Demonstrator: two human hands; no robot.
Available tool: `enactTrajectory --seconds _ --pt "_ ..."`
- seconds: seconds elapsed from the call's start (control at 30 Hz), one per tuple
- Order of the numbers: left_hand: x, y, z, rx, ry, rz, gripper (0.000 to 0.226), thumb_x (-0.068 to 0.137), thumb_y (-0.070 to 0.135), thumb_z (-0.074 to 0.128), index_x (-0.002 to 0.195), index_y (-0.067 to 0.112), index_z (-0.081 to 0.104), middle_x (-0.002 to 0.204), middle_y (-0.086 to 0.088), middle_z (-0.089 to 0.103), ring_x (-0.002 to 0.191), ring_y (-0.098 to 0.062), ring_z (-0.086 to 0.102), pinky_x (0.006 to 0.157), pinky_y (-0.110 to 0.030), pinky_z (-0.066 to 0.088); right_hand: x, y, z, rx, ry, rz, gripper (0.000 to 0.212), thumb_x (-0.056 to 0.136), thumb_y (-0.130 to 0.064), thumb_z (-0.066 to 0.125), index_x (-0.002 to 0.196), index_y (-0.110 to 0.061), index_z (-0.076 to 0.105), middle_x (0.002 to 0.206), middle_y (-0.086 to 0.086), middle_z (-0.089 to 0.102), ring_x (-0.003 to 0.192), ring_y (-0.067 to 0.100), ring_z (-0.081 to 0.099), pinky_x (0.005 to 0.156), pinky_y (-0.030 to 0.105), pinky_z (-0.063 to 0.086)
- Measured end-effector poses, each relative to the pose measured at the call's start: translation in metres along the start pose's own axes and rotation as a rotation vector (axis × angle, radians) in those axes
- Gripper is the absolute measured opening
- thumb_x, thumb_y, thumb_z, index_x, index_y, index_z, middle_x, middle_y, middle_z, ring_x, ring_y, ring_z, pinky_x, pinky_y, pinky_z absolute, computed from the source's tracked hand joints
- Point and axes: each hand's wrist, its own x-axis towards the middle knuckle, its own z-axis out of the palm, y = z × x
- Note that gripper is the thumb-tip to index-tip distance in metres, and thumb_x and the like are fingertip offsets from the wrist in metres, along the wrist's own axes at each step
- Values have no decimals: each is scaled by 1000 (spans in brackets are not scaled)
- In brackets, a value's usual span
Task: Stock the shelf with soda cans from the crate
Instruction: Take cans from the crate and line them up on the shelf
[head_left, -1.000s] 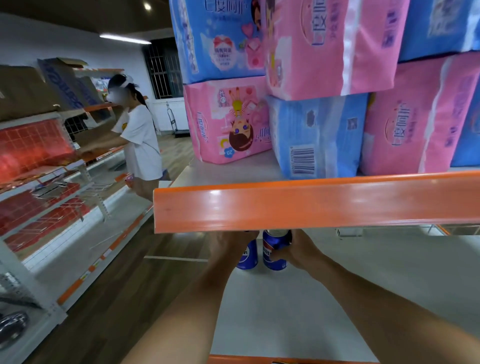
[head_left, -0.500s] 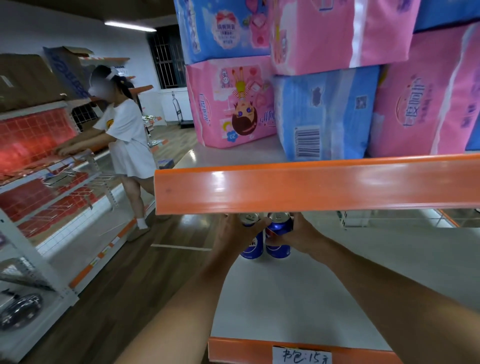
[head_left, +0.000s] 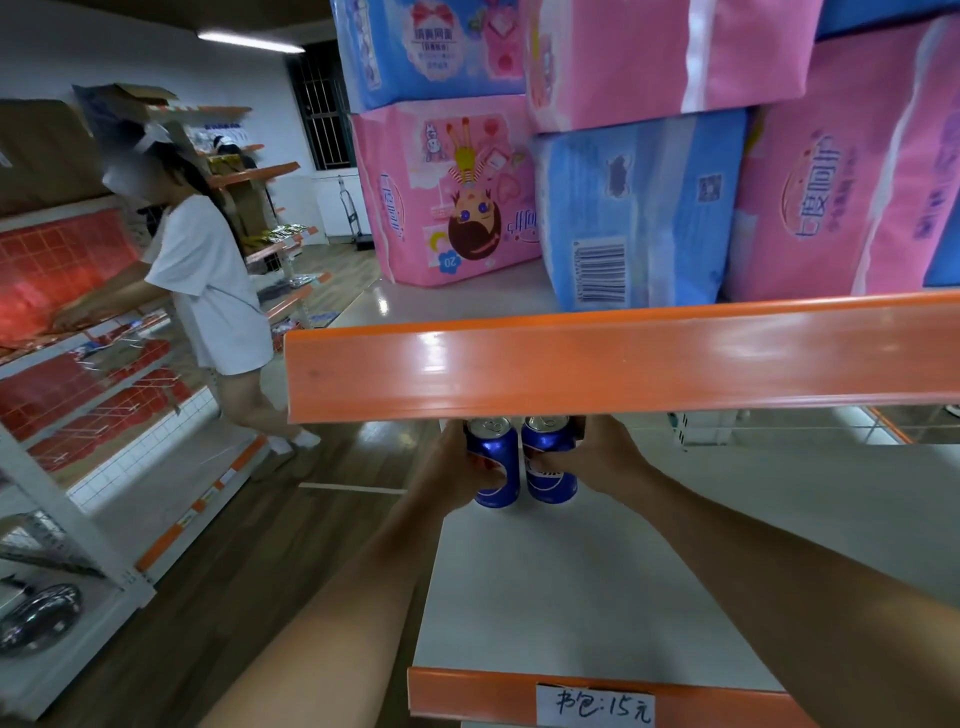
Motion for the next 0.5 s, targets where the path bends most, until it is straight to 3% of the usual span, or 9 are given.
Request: enactTrajectory --seconds 0.1,0.17,0.27,0.37,0.5 --pt "1 -5 5 -71 31 22 71 68 10 86 125 15 45 104 0 66 94 -19 68 83 -42 60 0 -1 -4 17 -13 -4 56 61 -25 94 108 -22 65 101 -12 70 97 12 65 86 32 50" --pt "2 -6 9 -133 45 32 71 69 11 88 125 15 45 108 0 66 95 -17 68 80 -35 60 -1 -2 -5 36 -50 -10 46 67 -16 91 104 -25 64 96 -14 67 95 14 63 87 31 48" --pt "1 -4 17 -191 69 76 68 71 7 87 126 15 48 109 3 65 96 -15 66 77 -23 53 2 0 -7 42 -75 -25 50 71 -13 89 112 -23 63 103 -12 66 100 15 62 88 30 48" --pt "0 -2 23 -216 124 116 69 69 7 88 128 13 52 114 -1 65 100 -18 66 78 -24 55 3 4 -10 50 -84 -24 53 72 -15 88 116 -23 60 104 -17 62 98 10 59 86 29 46" --pt "1 -2 25 -187 176 133 67 65 16 91 123 18 56 114 -2 66 99 -18 67 82 -36 60 4 6 -8 50 -76 -39 55 76 -17 86 124 -17 60 107 -13 61 102 14 57 87 30 45"
